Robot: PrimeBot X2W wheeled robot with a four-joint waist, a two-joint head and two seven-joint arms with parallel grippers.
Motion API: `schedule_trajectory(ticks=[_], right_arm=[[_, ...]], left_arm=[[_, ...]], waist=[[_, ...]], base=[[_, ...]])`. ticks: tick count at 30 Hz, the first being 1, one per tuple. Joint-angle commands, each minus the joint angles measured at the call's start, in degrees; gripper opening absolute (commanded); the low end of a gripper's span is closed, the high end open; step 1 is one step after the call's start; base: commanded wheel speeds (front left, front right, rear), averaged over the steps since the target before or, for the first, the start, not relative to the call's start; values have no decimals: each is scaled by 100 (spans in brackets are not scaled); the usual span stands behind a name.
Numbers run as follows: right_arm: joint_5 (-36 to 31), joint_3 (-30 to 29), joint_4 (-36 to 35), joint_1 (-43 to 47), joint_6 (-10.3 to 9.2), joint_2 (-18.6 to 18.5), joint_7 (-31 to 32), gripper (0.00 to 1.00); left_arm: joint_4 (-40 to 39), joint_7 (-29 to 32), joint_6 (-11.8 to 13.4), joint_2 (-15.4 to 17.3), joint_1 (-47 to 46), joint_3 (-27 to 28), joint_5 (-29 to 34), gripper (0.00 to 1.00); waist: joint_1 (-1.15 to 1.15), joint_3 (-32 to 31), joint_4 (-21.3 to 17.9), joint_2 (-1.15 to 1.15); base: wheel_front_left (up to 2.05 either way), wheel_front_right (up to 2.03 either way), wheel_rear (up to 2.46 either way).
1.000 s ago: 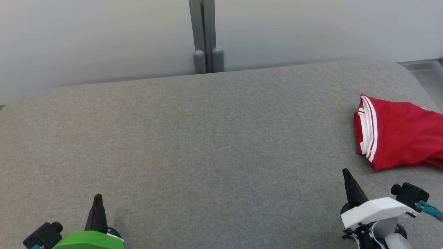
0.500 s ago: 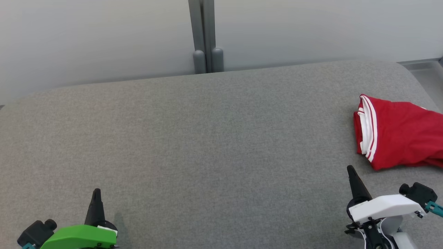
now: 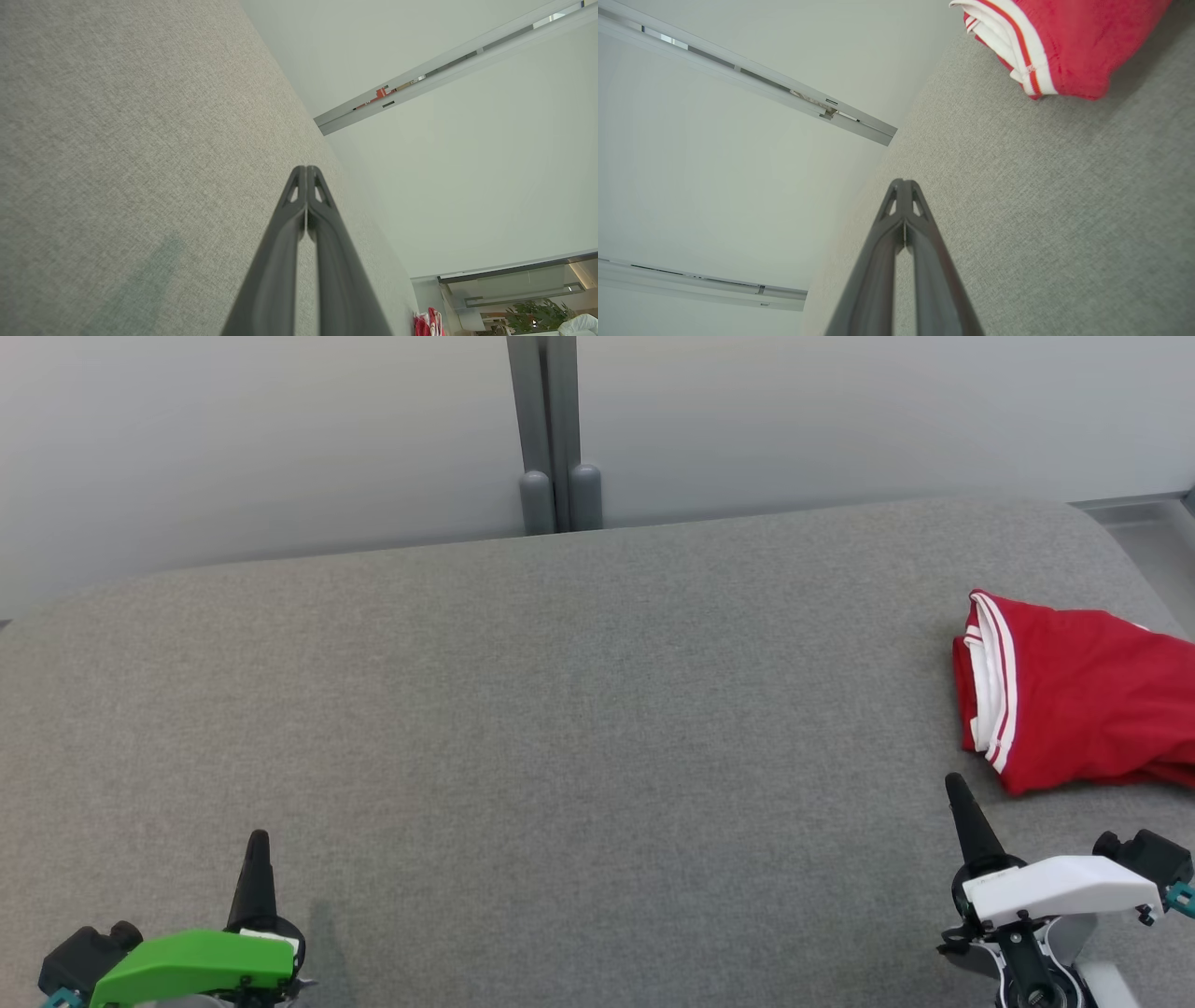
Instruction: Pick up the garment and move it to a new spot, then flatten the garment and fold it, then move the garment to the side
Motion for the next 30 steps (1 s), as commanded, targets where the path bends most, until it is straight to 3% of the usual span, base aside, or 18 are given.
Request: schedule_trajectory(ticks=[1, 30], right_arm=[[138, -31, -87, -18, -2, -30, 30, 0], [1559, -224, -324, 19, -4, -41, 429, 0]], left_arm=[[-84, 31, 6, 43, -158, 28, -132, 0], [-180, 435, 9, 53, -335, 122, -1619, 0]], waist=[[0, 0, -1, 0], [0, 8, -16, 0]], base=[[0, 0, 0], [0, 0, 0]])
